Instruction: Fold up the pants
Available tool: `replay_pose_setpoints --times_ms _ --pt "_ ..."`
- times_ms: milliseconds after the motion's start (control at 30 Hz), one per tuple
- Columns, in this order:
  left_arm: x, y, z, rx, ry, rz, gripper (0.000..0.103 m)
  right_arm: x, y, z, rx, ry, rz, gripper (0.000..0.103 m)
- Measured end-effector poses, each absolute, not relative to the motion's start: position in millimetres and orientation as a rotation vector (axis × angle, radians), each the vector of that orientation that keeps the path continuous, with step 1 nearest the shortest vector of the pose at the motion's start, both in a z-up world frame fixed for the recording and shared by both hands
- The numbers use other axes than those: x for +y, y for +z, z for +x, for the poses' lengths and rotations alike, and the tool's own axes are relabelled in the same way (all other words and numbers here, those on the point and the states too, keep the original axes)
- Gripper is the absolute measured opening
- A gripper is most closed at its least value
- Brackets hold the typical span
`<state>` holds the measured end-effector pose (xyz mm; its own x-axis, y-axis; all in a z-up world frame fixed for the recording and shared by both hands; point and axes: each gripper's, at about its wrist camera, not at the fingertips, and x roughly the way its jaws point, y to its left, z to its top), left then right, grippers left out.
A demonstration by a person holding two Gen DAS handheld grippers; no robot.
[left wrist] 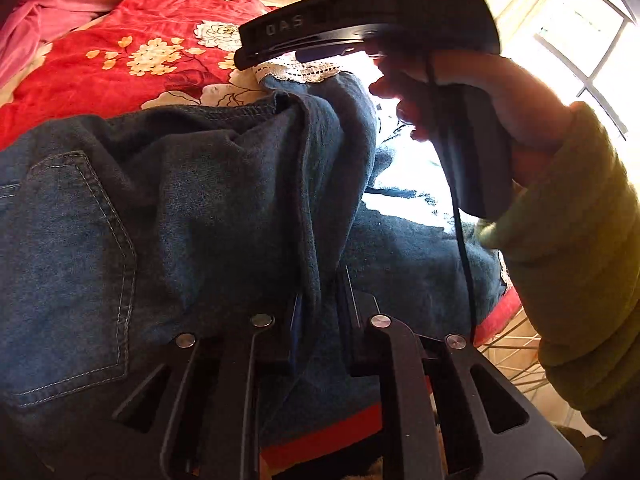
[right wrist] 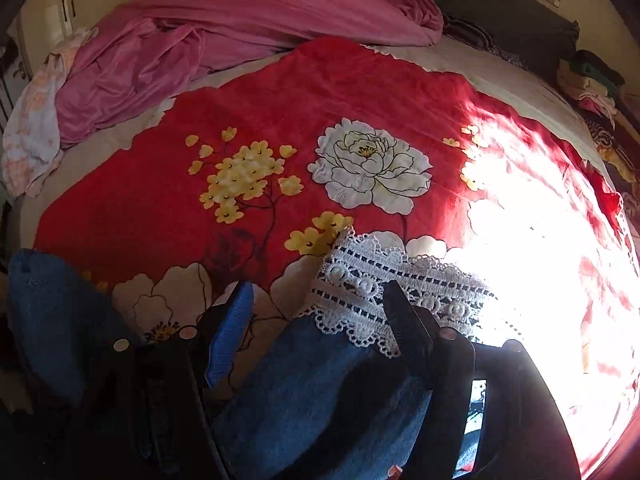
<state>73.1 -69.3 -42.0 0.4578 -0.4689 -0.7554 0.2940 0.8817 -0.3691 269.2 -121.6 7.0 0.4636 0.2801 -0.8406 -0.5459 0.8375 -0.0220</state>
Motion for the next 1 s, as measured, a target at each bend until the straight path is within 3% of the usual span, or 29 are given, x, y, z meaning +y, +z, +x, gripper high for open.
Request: replay_pose_setpoints --times_ms 233,267,300,333,433,700,833,1000 --pt "-67 -42 75 0.987 -0.489 -0.208 0.008 -114 -20 305 1.041 0.443 -0.308 0.065" --pt "-66 -42 74 0.987 -0.491 -0.209 0.008 -113 -21 306 1.033 0.449 -0.319 0.059" --pt "-66 -42 75 0.987 -0.492 -0.211 0.008 -113 -22 306 1.021 0.453 -0.331 0.042" --pt "-65 -41 75 0.985 -0.493 -0.213 0.008 -115 -22 308 1.016 0.452 -0.335 0.033" --pt "-57 -39 74 0.982 -0.495 -0.219 0.008 -133 -18 312 1.014 0.458 -0.257 0.011" --pt "-47 -37 66 0.96 -0.494 -0.218 0.009 -202 36 265 0.879 0.517 -0.068 0.008" --pt "-50 -35 60 0.943 -0.489 -0.217 0.02 -251 63 232 0.826 0.491 0.03 0.008" --pt "-51 -31 65 0.928 -0.466 -0.213 0.02 -310 82 189 0.771 0.438 0.155 0.008"
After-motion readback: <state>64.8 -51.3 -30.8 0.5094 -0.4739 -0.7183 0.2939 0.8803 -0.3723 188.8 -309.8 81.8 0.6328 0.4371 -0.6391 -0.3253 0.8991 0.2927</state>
